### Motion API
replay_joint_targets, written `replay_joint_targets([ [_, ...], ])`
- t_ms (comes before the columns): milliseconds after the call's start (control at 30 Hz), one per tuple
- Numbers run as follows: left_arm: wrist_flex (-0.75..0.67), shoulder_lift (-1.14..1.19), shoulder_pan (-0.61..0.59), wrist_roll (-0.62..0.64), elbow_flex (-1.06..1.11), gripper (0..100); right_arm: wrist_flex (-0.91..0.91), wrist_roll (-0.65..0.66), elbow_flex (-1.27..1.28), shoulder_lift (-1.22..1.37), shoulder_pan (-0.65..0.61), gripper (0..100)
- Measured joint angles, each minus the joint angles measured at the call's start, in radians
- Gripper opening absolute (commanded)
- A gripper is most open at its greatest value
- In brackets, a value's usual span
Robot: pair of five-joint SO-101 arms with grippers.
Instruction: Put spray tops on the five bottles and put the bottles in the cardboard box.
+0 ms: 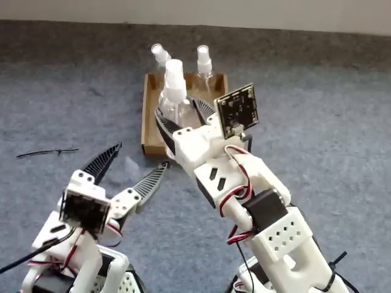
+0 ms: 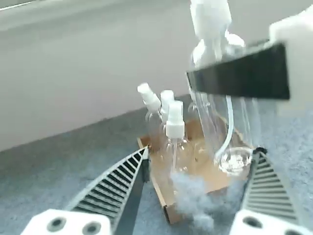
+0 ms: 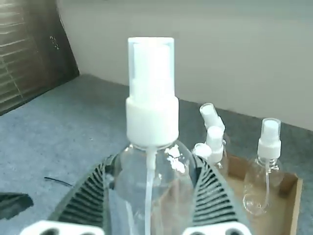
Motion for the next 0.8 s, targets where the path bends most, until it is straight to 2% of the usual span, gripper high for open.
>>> replay_joint_targets([
  [167, -0.006, 0.046, 0.0, 0.0, 0.002, 30, 0.018, -0.005, 0.029, 0.0, -0.052, 0.3],
  [400, -0.143, 0.181, -0.006, 0.002, 0.072, 30, 0.147, -0.005, 0.015, 0.0, -0.071, 0.3],
  [800, -0.153, 0.196, -0.054, 0.003, 0.081, 30, 0.195, -0.006, -0.005, 0.0, -0.058, 0.3],
])
